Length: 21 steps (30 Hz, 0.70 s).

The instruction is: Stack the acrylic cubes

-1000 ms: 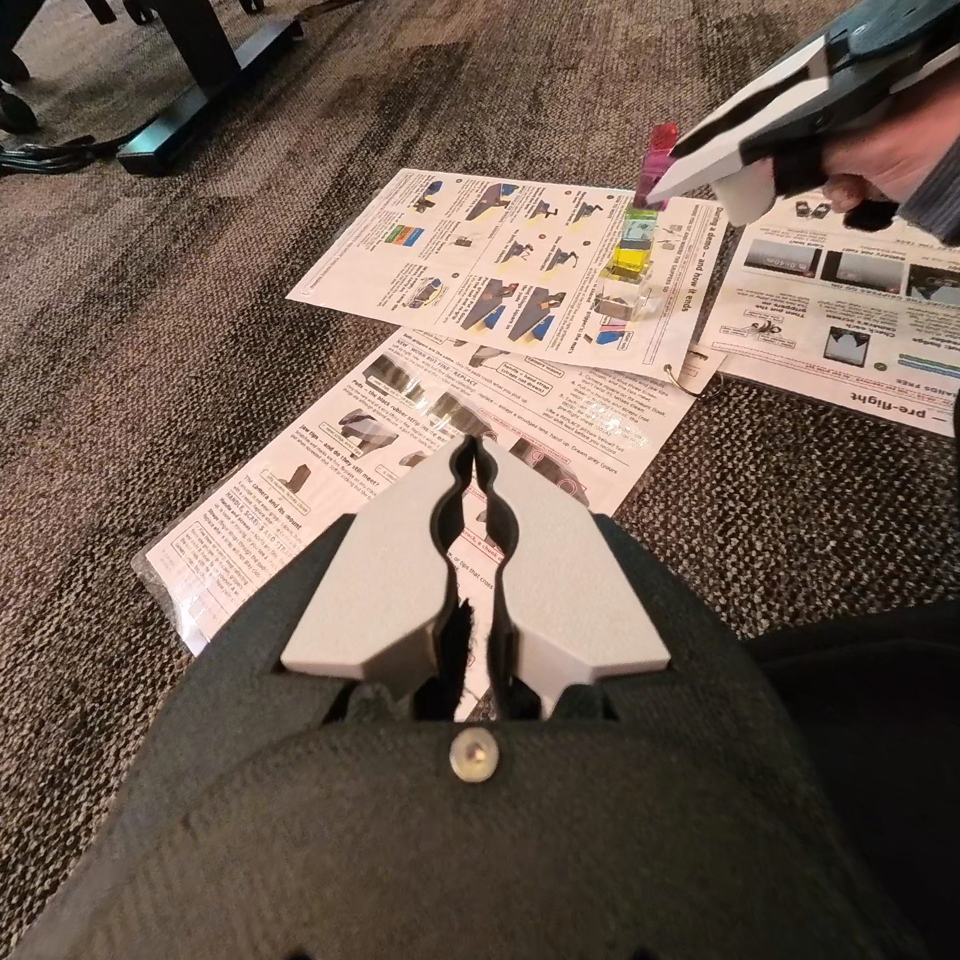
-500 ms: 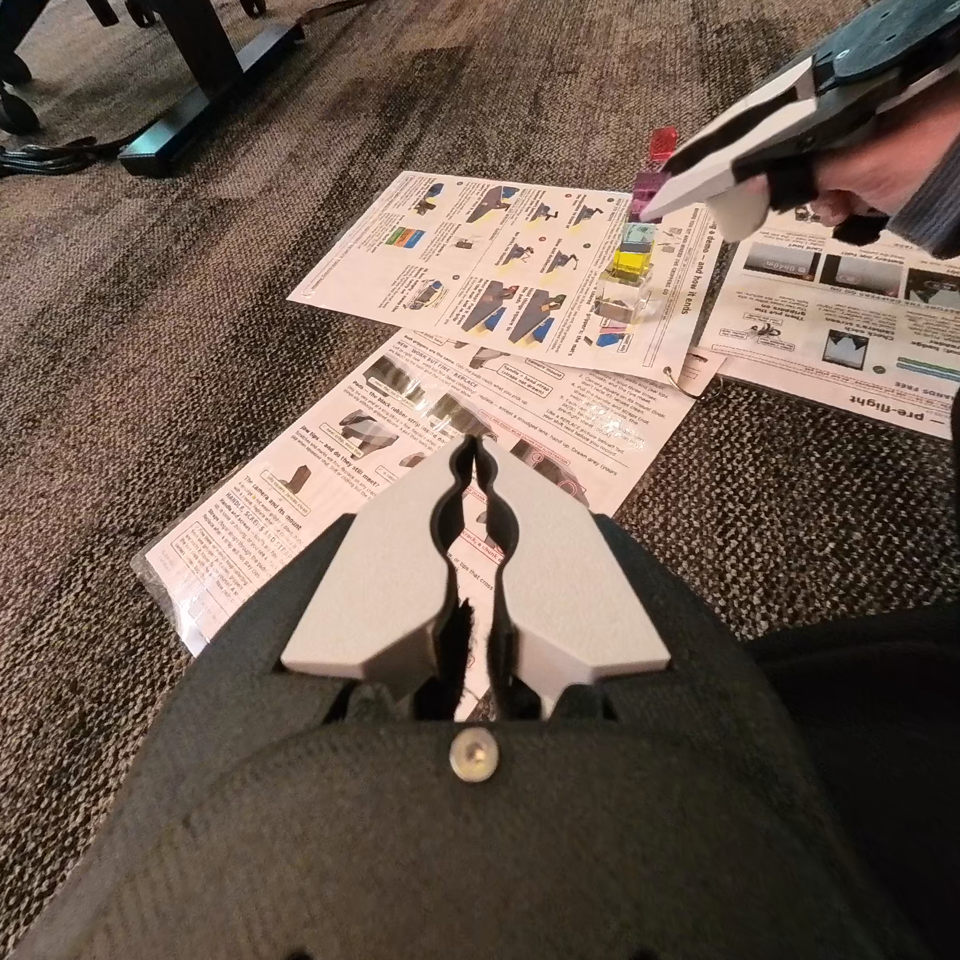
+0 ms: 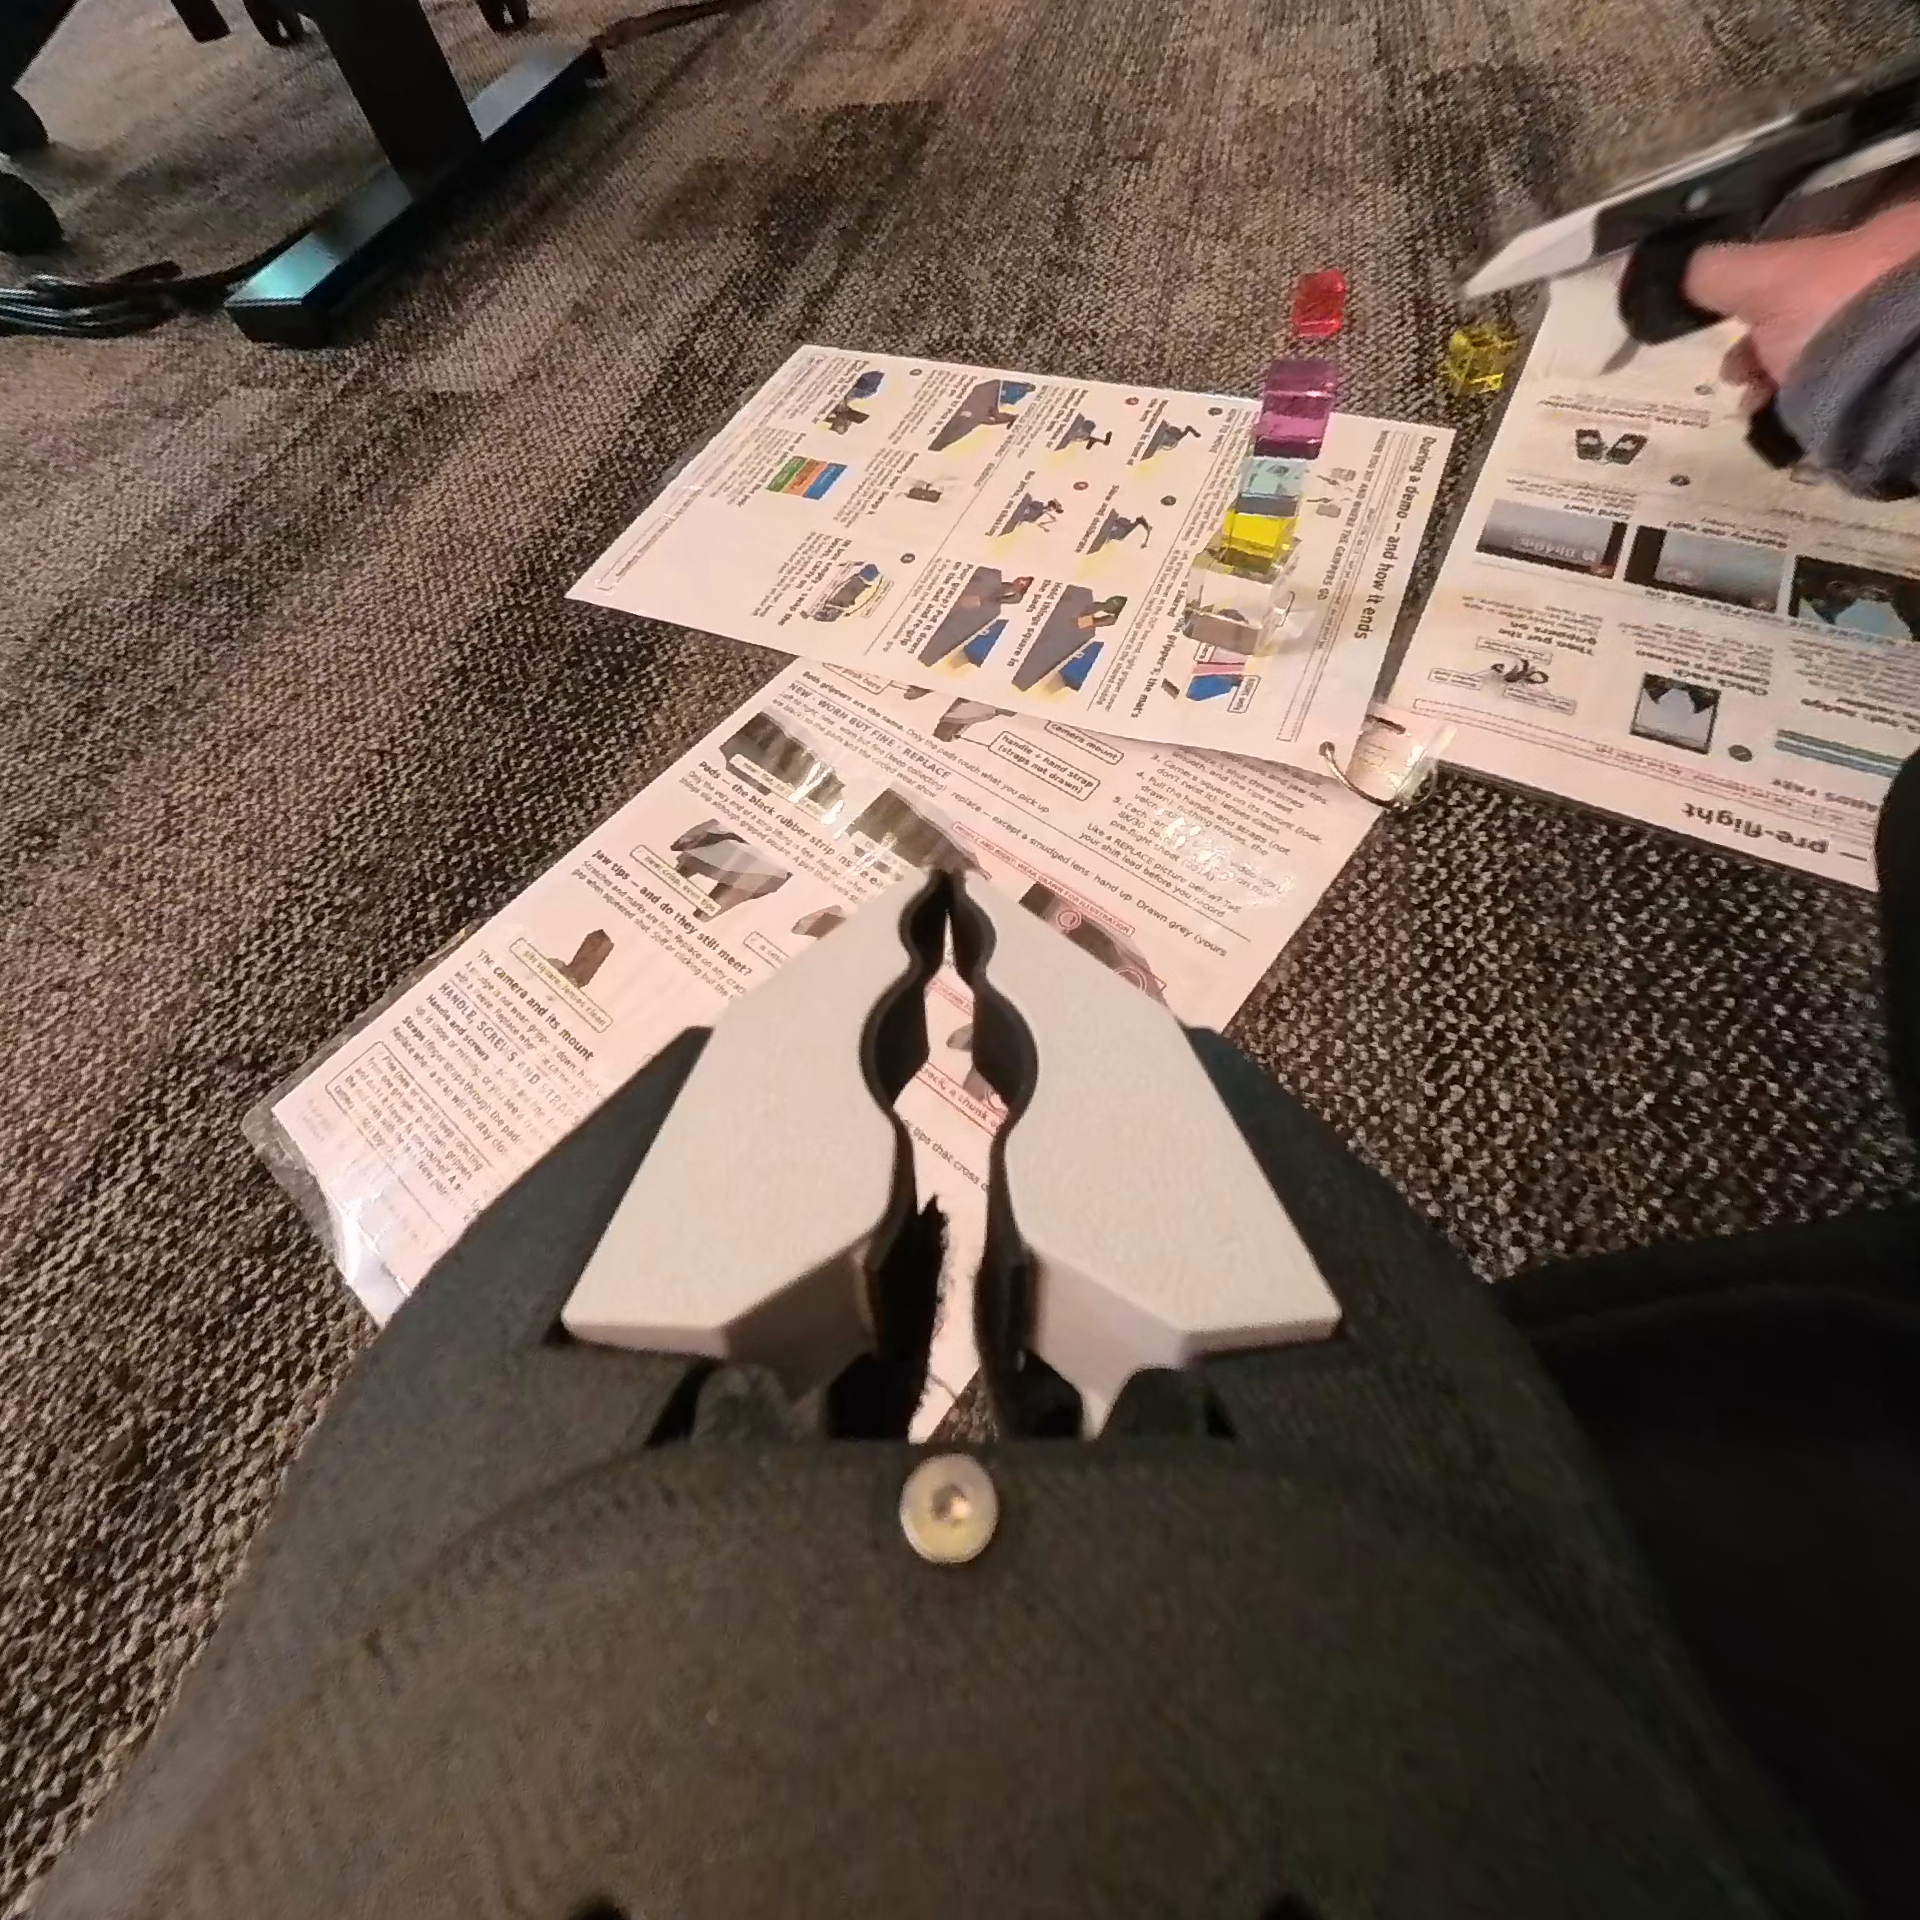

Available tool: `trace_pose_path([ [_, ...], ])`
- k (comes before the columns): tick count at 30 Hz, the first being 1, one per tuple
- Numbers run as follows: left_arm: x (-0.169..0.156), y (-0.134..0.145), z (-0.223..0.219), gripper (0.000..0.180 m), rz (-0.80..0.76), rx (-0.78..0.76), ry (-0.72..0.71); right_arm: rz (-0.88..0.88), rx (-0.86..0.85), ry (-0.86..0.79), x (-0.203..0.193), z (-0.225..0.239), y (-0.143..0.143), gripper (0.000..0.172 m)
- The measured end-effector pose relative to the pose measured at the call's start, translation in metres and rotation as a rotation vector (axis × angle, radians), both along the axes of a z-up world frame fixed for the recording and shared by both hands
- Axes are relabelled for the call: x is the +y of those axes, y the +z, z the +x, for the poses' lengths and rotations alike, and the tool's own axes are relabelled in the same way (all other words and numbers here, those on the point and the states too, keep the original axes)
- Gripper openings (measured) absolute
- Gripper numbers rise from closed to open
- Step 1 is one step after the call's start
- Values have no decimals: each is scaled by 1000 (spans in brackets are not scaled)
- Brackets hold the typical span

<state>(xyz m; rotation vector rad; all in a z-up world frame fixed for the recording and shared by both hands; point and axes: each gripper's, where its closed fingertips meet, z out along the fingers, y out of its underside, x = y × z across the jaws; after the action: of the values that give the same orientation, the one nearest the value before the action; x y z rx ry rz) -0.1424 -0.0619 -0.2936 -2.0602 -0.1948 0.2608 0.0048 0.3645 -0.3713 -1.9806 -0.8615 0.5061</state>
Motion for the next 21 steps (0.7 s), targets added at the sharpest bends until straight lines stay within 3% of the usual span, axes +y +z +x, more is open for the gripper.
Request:
trace_pose_path([
  [5,2,-6,0,0,-24,-7,-11,-106,-83,-154,41,19,-47,42],
  [8,3,-9,0,0,-36,-9,-14,-106,-123,-184,56,19,-62,45],
  [13,5,-12,-2,0,-48,-14,-11,-123,-159,-215,74,15,-73,43],
  [15,5,-13,-2,0,-49,-16,-11,-126,-171,-215,76,13,-75,27],
  [21,4,-10,-2,0,-39,-12,-7,-127,-79,-192,67,1,-52,26],
])
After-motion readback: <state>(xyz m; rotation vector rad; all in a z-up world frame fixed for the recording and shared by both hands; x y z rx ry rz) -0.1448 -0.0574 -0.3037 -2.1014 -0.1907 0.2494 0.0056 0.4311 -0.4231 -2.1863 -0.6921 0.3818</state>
